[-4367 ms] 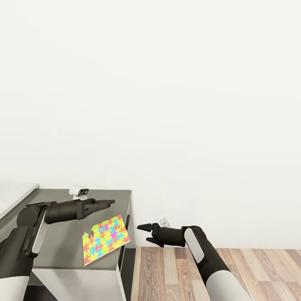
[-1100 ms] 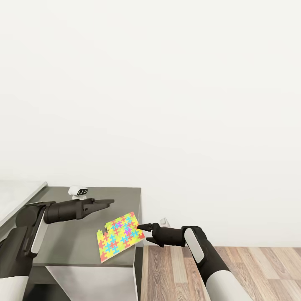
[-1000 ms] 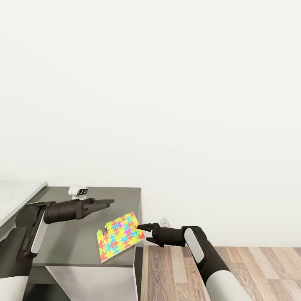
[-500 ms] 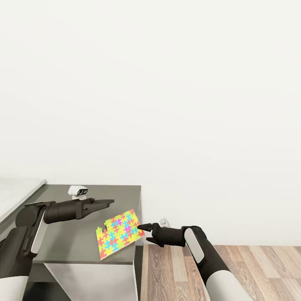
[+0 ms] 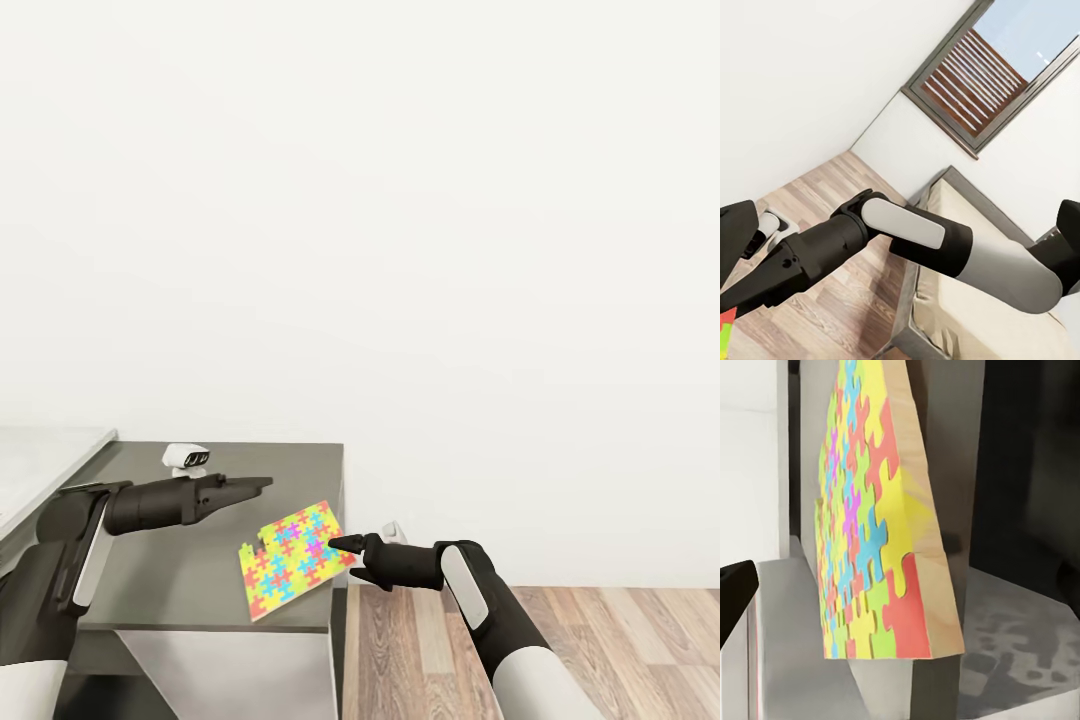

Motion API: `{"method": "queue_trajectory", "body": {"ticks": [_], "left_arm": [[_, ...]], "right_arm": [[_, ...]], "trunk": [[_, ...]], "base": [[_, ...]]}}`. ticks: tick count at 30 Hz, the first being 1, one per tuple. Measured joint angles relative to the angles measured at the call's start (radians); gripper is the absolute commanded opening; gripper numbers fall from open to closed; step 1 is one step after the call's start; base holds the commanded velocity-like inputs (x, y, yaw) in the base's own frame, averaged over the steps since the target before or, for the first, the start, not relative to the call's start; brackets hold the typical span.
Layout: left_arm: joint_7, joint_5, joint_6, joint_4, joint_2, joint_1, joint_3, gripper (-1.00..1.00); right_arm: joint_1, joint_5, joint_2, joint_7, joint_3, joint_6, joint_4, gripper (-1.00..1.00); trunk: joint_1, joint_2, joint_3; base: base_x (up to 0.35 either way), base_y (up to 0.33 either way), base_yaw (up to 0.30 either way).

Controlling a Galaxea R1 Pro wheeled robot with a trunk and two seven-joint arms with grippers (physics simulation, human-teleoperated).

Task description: Put all the toys in the child's room - the three board games (two on the bed and one on the table), the two jigsaw puzzles on the table, and the tennis ball on the table - inside the toy box on the table in the child's room.

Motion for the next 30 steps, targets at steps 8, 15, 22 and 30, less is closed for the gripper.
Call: {"method": "queue_trajectory", "body": {"ticks": [8,15,22,30], "left_arm": [[0.0,0.0,0.0,0.0,0.0,0.0,0.0,1.0],[0.0,0.0,0.0,0.0,0.0,0.0,0.0,1.0],[0.0,0.001,0.001,0.001,0.001,0.0,0.002,1.0],[0.0,0.018,0.007,0.0,0.004,0.002,0.006,1.0]], "right_arm": [[0.0,-0.001,0.0,0.0,0.0,0.0,0.0,1.0],[0.0,-0.001,0.0,0.0,0.0,0.0,0.0,1.0],[0.0,0.002,0.0,-0.001,0.0,-0.001,0.0,-1.0],[0.0,0.006,0.0,0.0,0.0,-0.002,0.0,-1.0]], "trunk": [[0.0,0.0,0.0],[0.0,0.0,0.0],[0.0,0.0,0.0],[-0.008,0.014,0.006]], "base": [[0.0,0.009,0.0],[0.0,0.093,0.0],[0.0,0.038,0.0],[0.0,0.002,0.0]]}}
